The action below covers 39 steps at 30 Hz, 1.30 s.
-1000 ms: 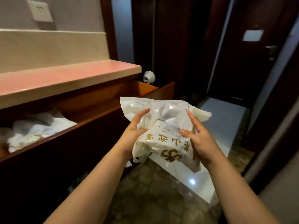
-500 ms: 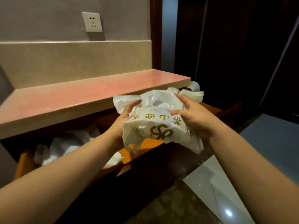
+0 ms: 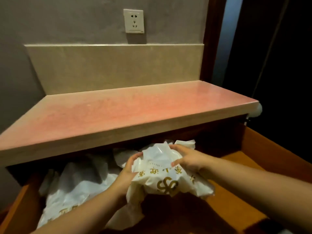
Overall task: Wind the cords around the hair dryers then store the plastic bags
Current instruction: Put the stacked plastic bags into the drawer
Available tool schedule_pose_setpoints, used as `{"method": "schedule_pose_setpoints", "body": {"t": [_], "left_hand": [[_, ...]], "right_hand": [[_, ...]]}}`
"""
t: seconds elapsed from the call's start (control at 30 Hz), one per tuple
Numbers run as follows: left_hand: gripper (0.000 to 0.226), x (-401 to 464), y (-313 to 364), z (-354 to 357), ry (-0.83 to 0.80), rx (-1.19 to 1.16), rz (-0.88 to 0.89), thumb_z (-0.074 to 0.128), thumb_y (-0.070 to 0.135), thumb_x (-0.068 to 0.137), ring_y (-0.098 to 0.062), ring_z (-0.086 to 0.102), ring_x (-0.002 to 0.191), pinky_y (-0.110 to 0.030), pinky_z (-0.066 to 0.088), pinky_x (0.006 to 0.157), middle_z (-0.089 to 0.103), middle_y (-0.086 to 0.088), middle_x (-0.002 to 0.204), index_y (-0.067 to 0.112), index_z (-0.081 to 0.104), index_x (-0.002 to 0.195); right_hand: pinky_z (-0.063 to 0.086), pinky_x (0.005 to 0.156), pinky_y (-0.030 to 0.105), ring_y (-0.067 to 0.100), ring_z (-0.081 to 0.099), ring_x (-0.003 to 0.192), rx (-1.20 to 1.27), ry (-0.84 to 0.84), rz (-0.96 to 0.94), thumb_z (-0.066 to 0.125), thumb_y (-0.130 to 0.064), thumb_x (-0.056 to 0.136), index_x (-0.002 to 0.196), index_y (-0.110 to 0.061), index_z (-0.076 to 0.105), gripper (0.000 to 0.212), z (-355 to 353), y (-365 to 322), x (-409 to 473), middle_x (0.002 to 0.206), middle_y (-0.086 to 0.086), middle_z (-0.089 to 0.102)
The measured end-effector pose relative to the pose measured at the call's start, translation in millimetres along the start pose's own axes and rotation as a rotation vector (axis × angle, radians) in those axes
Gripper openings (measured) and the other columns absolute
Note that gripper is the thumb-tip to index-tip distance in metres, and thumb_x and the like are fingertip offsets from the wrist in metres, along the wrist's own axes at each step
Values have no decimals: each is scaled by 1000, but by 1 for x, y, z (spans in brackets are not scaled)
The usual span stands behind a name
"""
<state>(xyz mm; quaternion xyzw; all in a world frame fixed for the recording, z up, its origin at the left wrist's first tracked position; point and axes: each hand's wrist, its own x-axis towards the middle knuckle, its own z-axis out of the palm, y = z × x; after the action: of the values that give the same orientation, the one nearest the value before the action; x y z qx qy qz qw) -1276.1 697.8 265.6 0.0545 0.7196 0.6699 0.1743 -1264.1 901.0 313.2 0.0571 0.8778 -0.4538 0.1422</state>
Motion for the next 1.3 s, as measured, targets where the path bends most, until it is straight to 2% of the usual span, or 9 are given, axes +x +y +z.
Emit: {"method": "schedule_pose_setpoints", "body": {"t": [0.17,0.27,0.33,0.43,0.5,0.63,0.9,1.03,1.3], "left_hand": [[62,18,-3,-21,127,203,-119,64,7,86,-14,54,104,-23,42,81,53,-3,126,26,32,137],[72,26,2,-32,41,661,-223,58,18,90,-16,45,123,-20,34,94,42,-3,142,26,17,148],[69,30,14,-38,51,952,-304,54,27,92,-25,44,127,-29,37,101,41,-10,144,27,16,149],[52,25,32,-34,296,1361,-321,44,47,94,-34,36,127,-41,31,105,39,-16,137,21,34,138],[59,21,28,-19,292,1351,-256,34,56,94,-36,24,134,-49,18,111,30,-18,143,23,28,142],[74,23,4,14,34,1327,-185,21,70,90,-35,3,144,-59,-3,112,7,-8,158,33,0,150],[78,33,-31,-19,-27,1336,-370,26,74,86,-34,33,132,-50,23,107,36,-9,146,27,20,148],[82,40,-30,-24,-36,1266,-385,28,74,85,-32,32,136,-48,27,108,33,-9,150,25,18,149],[54,39,8,-2,-39,1499,-264,39,54,93,-33,33,131,-49,24,107,41,-10,141,22,37,137]], "right_hand": [[42,101,35,22,48,122,-7,-76,-77,68,-13,81,137,-20,38,64,20,14,59,136,3,47],[46,91,30,18,54,110,-65,-68,-11,67,-16,80,126,-15,45,50,35,28,80,124,6,54],[48,89,29,17,54,107,-196,-90,25,64,-23,83,124,-13,44,46,45,36,86,123,6,53],[44,95,33,23,47,116,-408,-3,69,54,-34,91,130,-16,39,45,54,37,84,131,8,41],[40,102,42,28,42,123,-420,60,111,47,-37,94,134,-19,35,45,63,37,85,136,9,34],[42,102,45,30,41,125,-284,-18,98,43,-39,96,135,-18,35,45,79,33,87,140,10,29],[49,87,34,25,60,100,-322,-147,39,48,-40,92,108,-11,62,36,85,17,102,109,11,63],[41,88,32,32,53,113,-536,-217,19,37,-41,98,118,-2,58,49,74,5,101,122,19,58],[30,103,45,33,33,130,-944,-12,-49,41,-43,95,144,-21,27,55,54,-16,59,145,11,33]]}}
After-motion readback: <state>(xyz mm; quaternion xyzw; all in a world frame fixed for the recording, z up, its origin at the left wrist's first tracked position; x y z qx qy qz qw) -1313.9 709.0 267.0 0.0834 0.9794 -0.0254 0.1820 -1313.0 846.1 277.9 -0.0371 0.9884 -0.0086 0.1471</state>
